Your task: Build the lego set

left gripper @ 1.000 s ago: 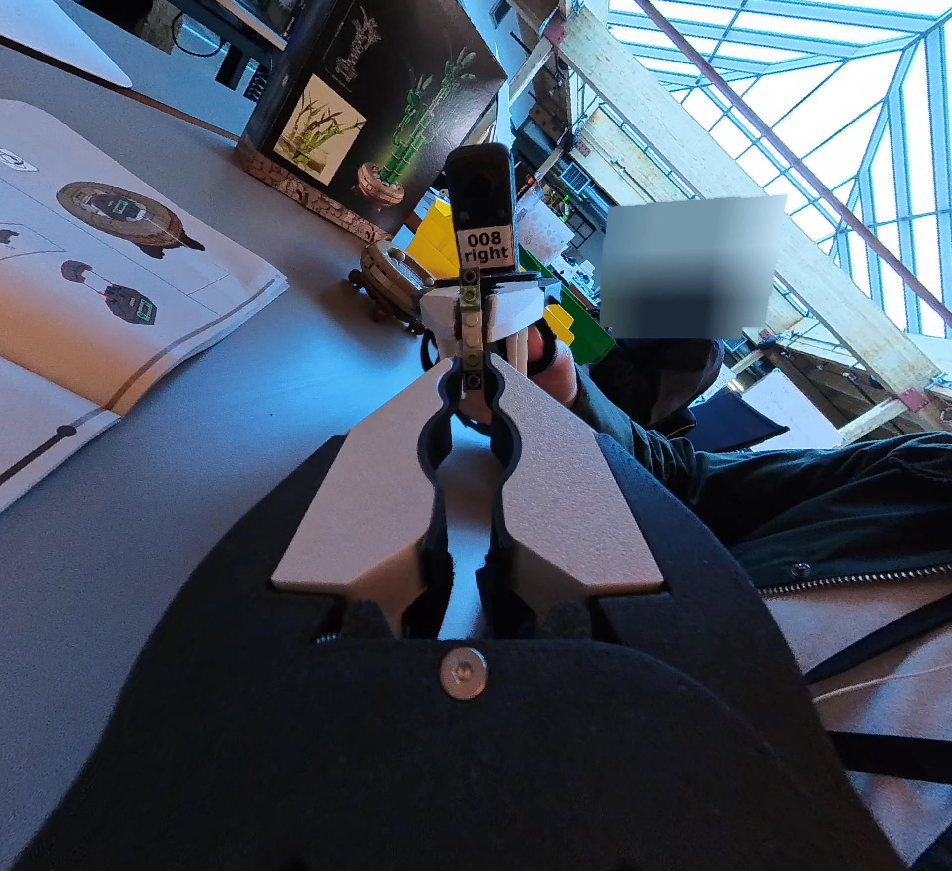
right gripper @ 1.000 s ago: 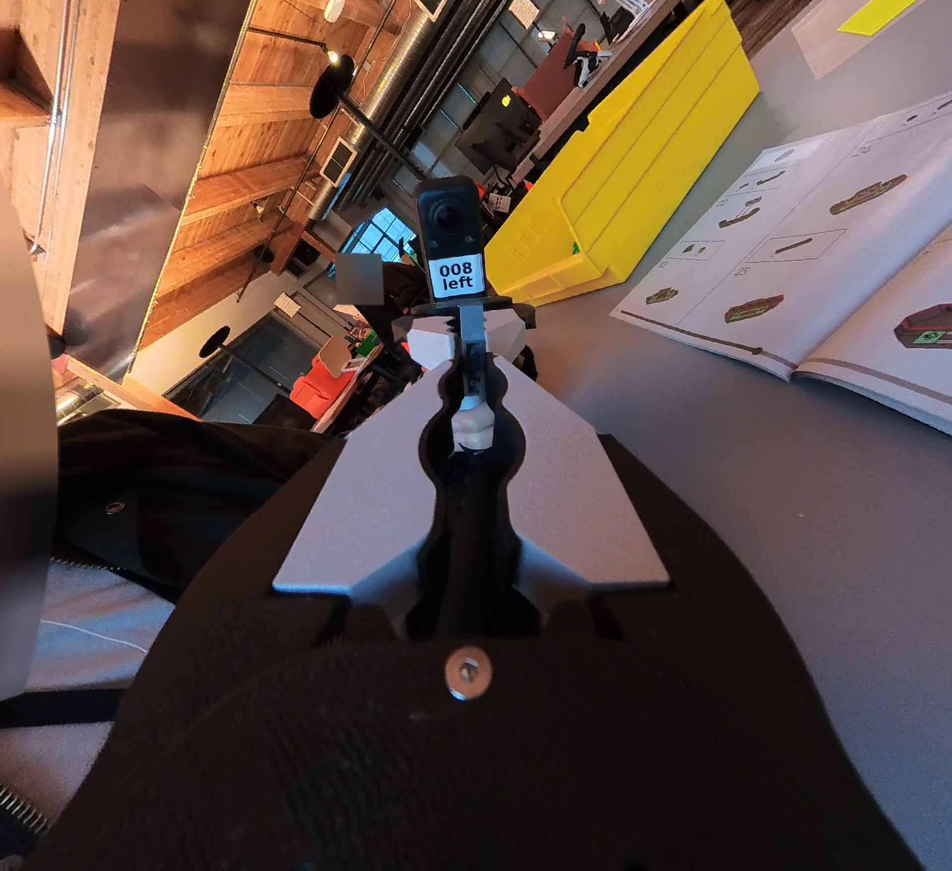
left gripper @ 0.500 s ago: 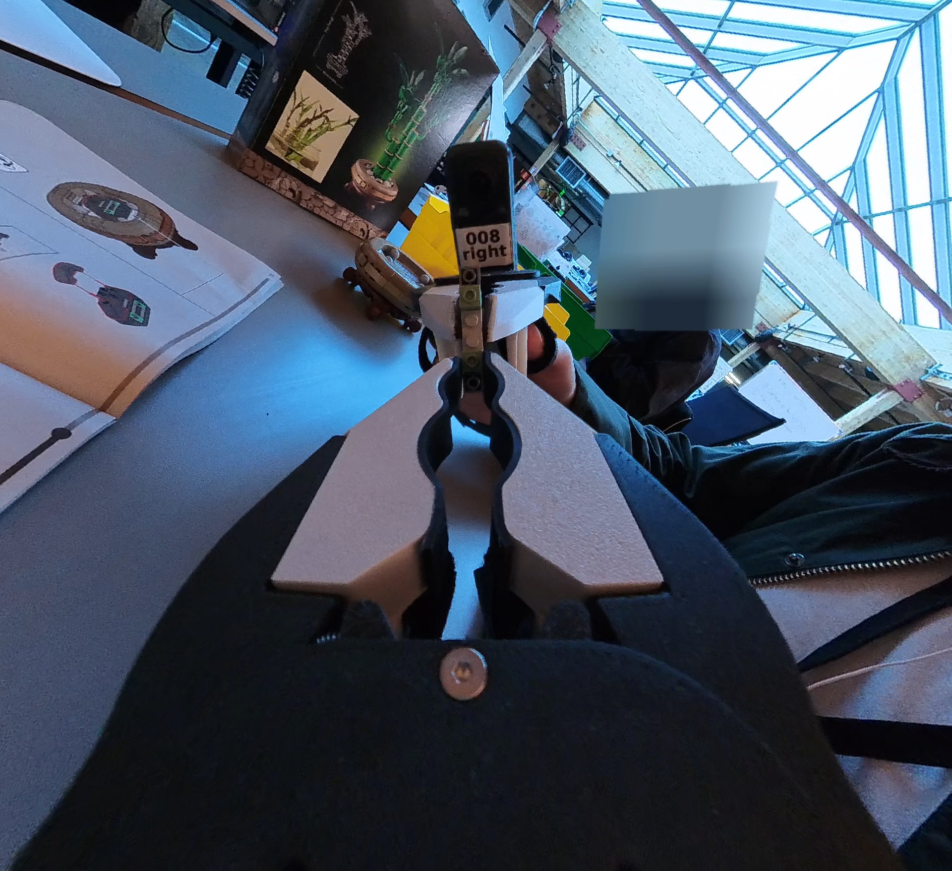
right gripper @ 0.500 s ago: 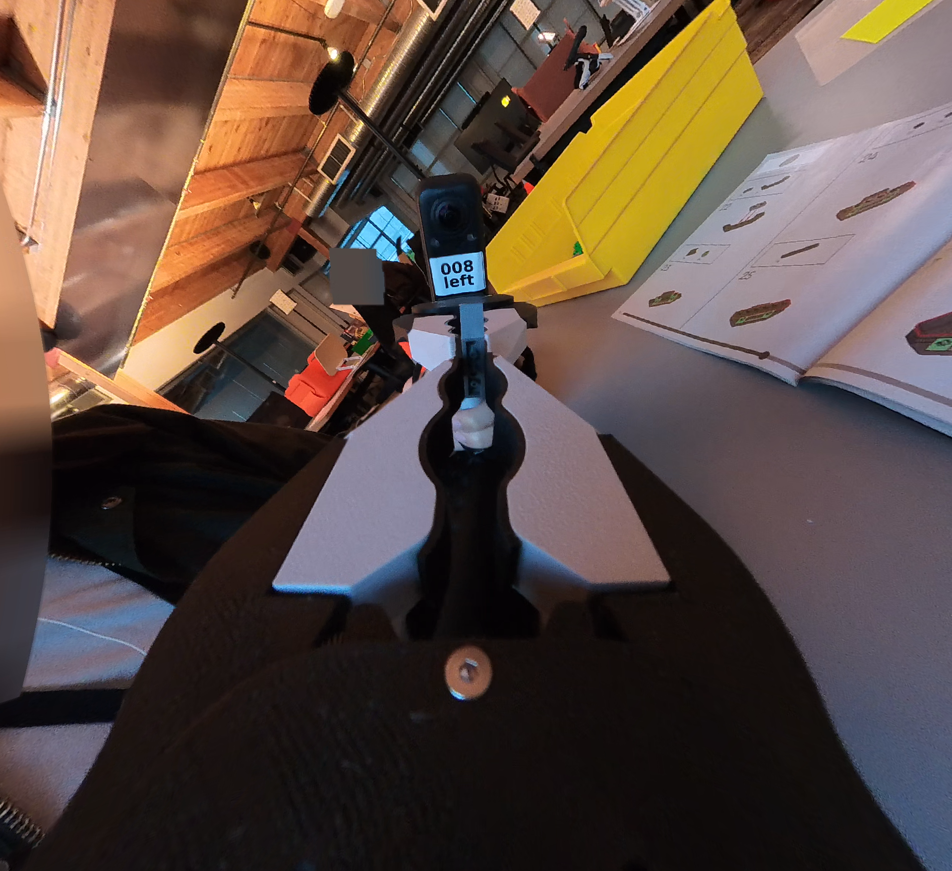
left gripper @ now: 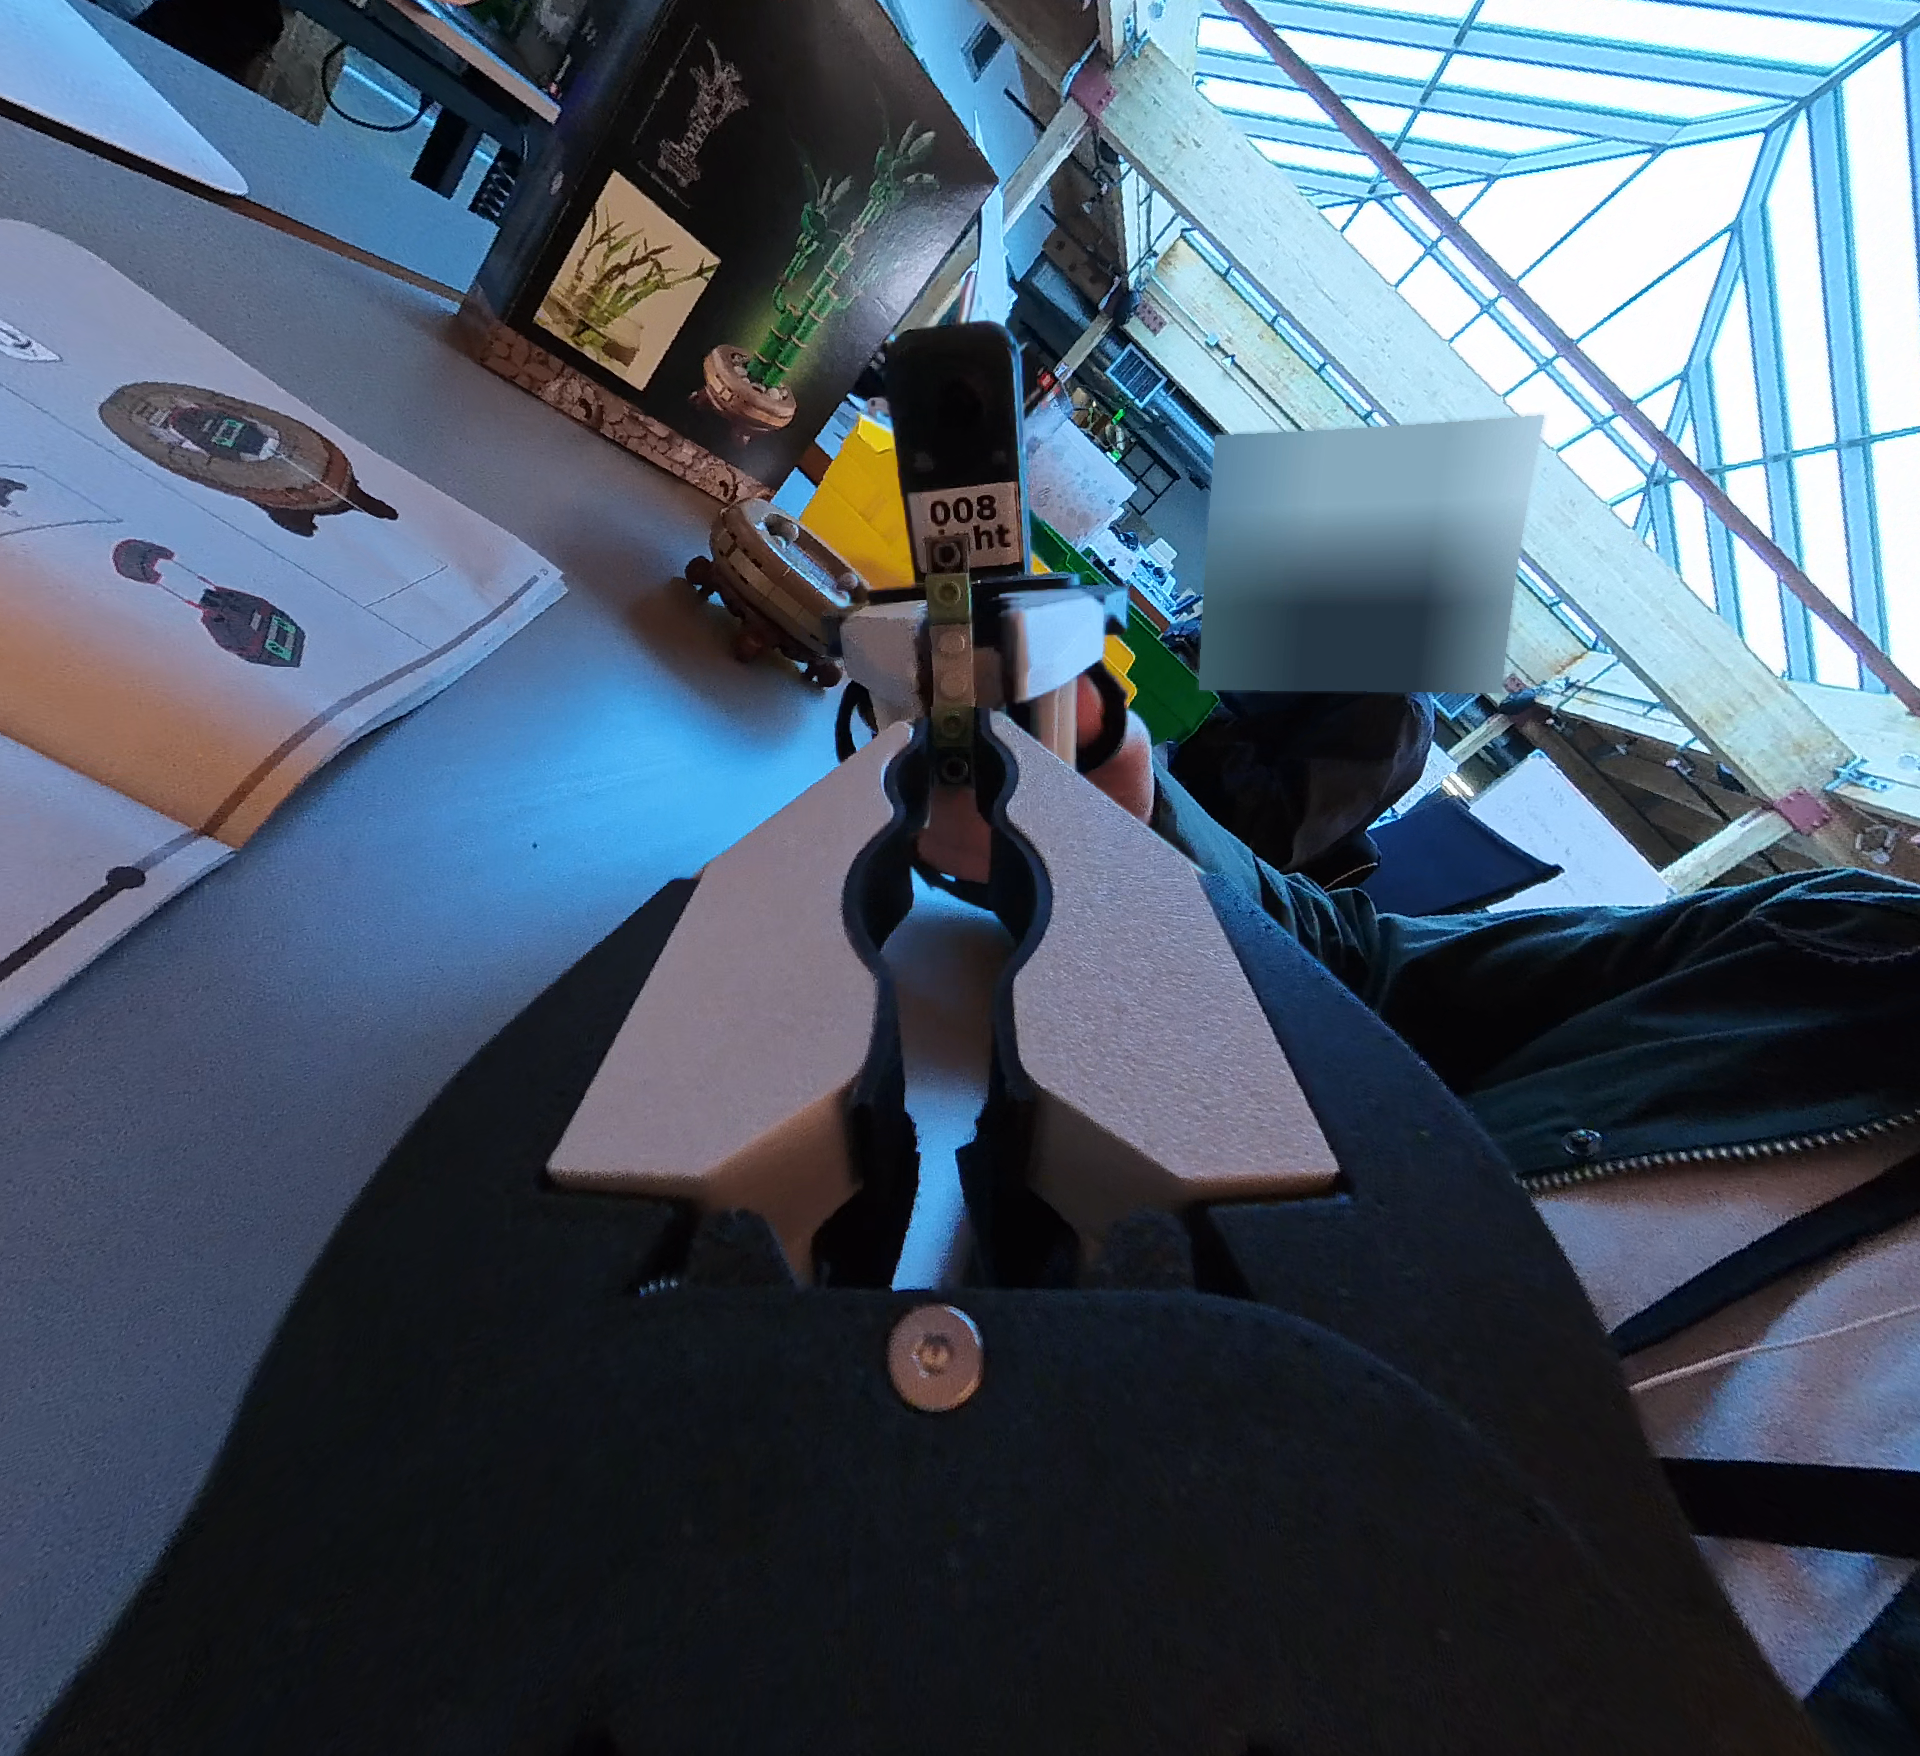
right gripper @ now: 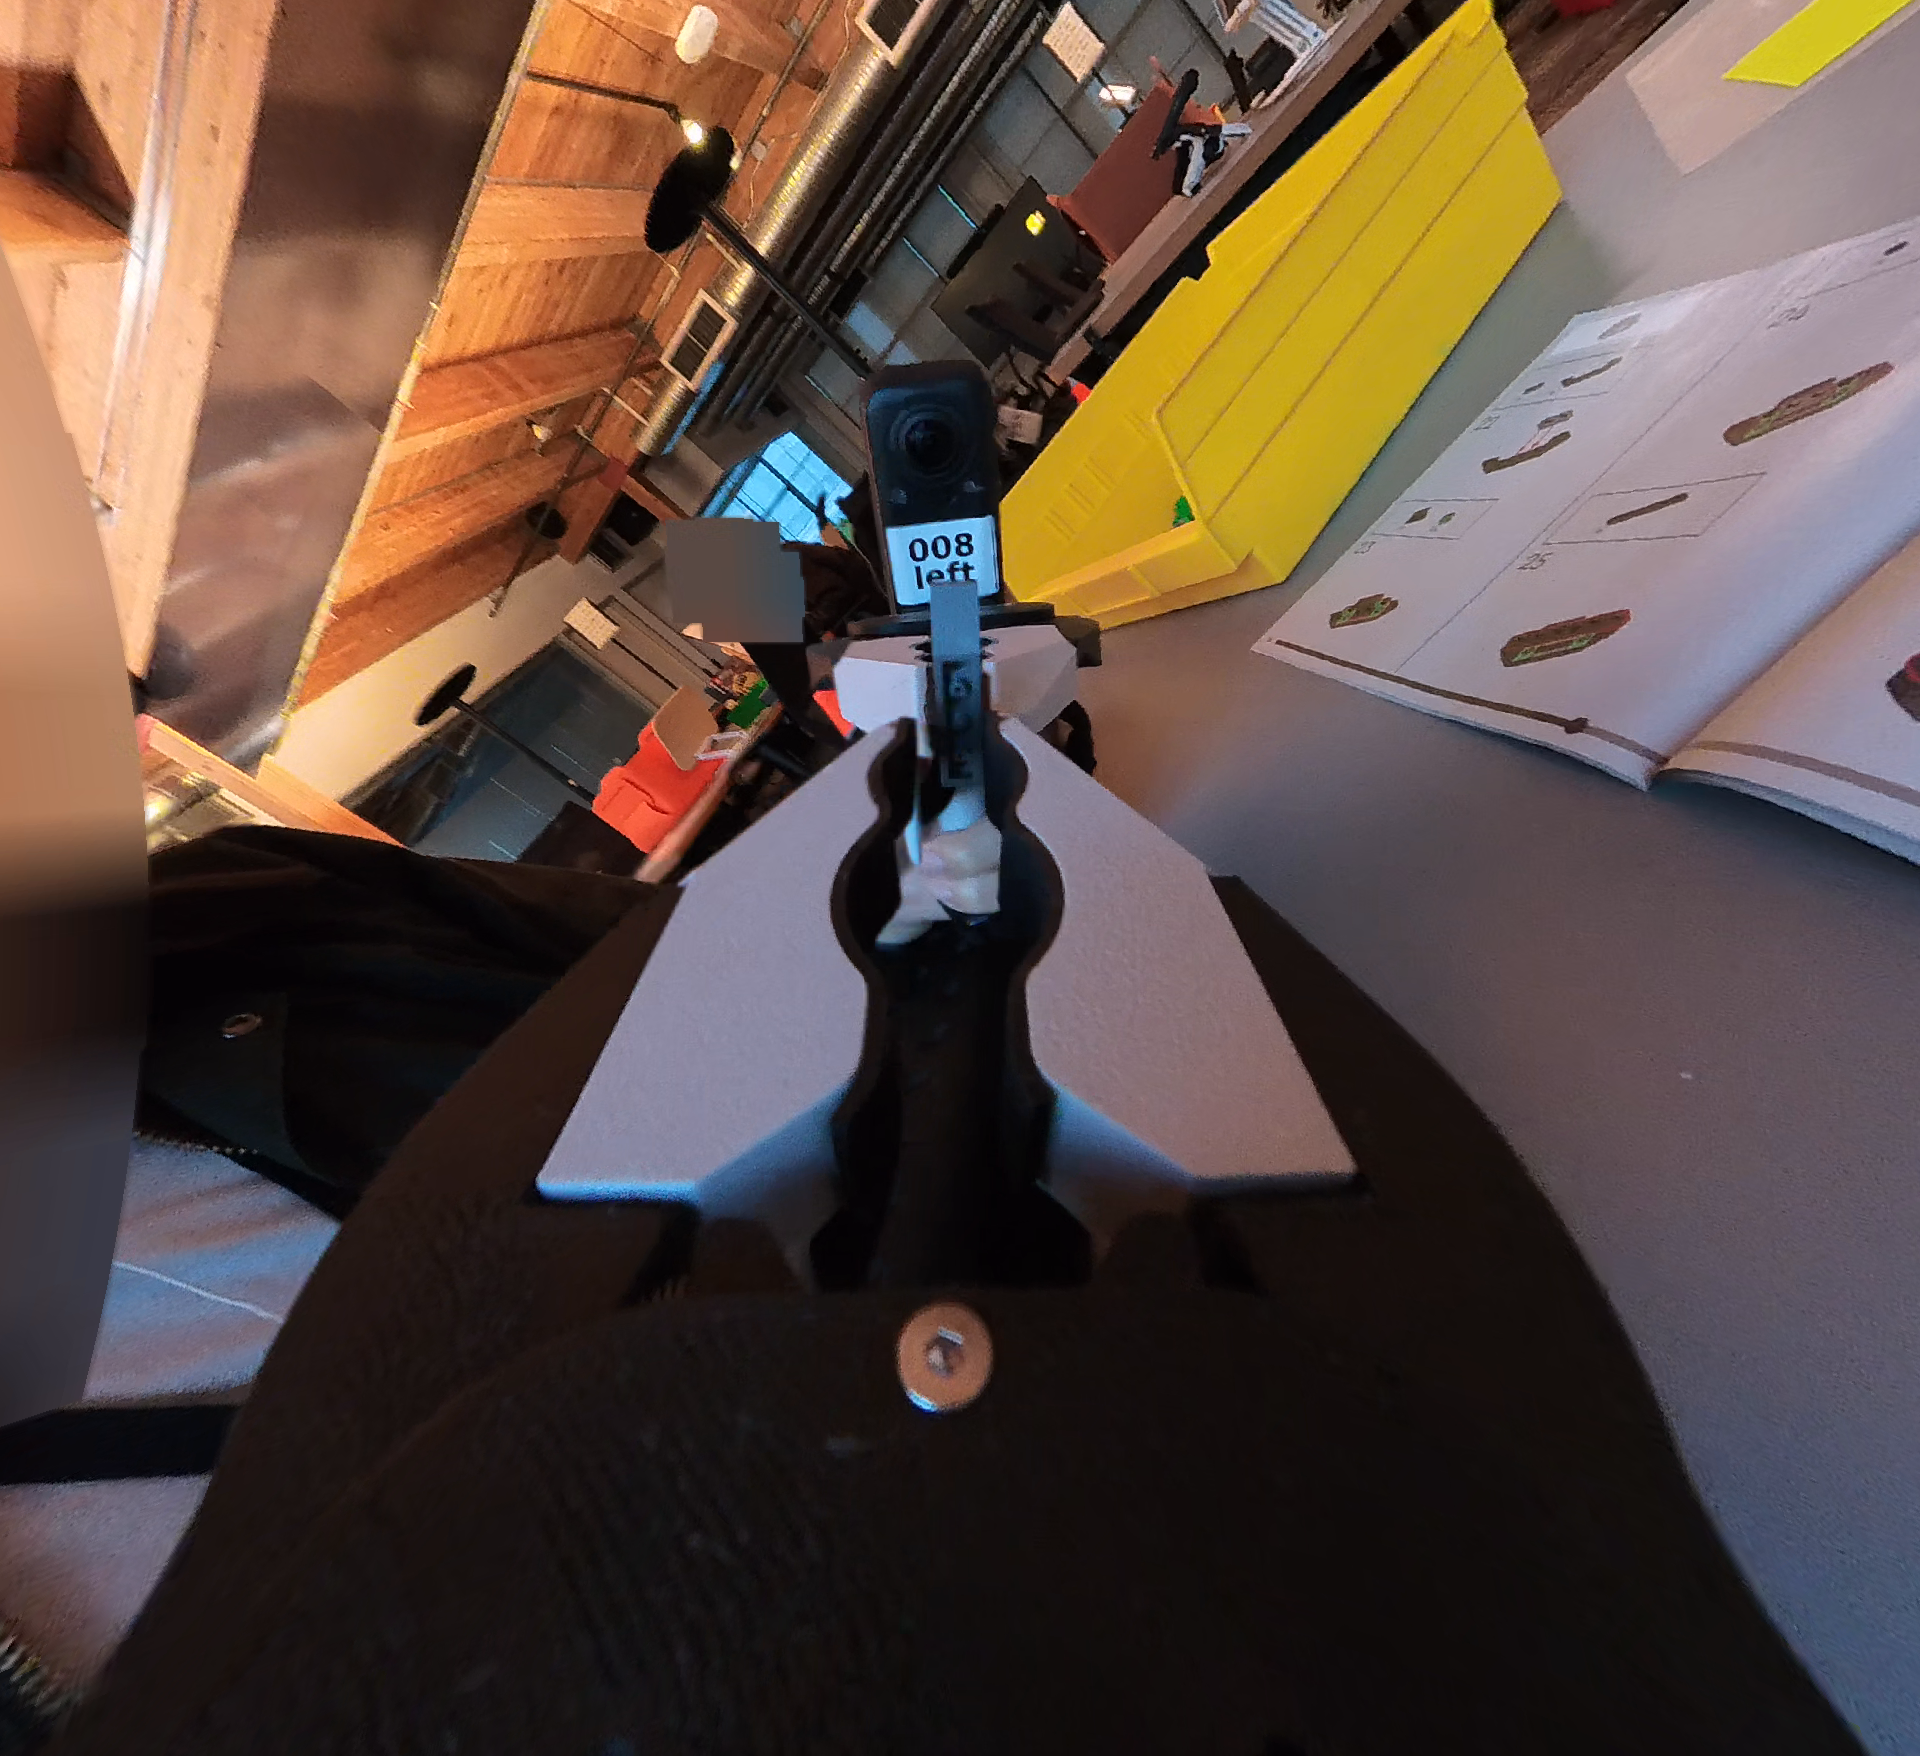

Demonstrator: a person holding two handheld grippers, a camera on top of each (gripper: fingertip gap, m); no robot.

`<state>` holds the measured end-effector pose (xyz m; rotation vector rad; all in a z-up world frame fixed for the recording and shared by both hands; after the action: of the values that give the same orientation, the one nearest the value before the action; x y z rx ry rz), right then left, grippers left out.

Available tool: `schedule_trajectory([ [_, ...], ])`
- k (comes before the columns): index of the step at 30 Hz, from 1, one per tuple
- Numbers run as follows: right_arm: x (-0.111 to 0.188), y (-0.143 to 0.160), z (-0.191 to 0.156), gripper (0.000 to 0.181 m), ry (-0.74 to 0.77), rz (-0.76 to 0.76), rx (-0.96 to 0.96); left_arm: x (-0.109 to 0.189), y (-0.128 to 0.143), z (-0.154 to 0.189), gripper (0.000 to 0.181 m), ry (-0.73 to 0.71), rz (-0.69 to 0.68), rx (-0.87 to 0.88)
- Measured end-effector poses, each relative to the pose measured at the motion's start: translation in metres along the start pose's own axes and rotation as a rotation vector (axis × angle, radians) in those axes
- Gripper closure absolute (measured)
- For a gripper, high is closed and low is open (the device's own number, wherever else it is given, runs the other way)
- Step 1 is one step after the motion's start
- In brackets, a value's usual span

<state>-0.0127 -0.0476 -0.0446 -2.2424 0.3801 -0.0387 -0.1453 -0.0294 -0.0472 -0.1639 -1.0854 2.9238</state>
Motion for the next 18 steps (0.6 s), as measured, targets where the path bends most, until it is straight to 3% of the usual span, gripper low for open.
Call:
schedule_trajectory([
  [13, 0.002, -0.003, -0.001, 0.175, 0.002, -0.013, -0.035, 0.0, -0.003, 0.004, 0.176, -0.019, 0.004, -0.041],
  [17, 0.031, -0.017, 0.007, 0.175, 0.049, 0.088, -0.055, 0.05, -0.036, -0.005, 0.176, -0.038, 0.327, 0.0],
  [18, 0.042, -0.022, 0.01, 0.176, 0.059, 0.124, -0.062, 0.06, -0.039, -0.007, 0.177, -0.025, 0.351, 0.025],
])
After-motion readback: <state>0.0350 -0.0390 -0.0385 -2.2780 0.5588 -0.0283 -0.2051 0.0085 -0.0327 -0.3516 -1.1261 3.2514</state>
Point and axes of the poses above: each gripper's, where its closed fingertips meet, x back along the fingers, y out of its underside, z = x × y across the jaws, the point moved 7 cm from there along x, back along the fingers, and after that the axes turned 7 degrees about x, right-handed, at the moved point
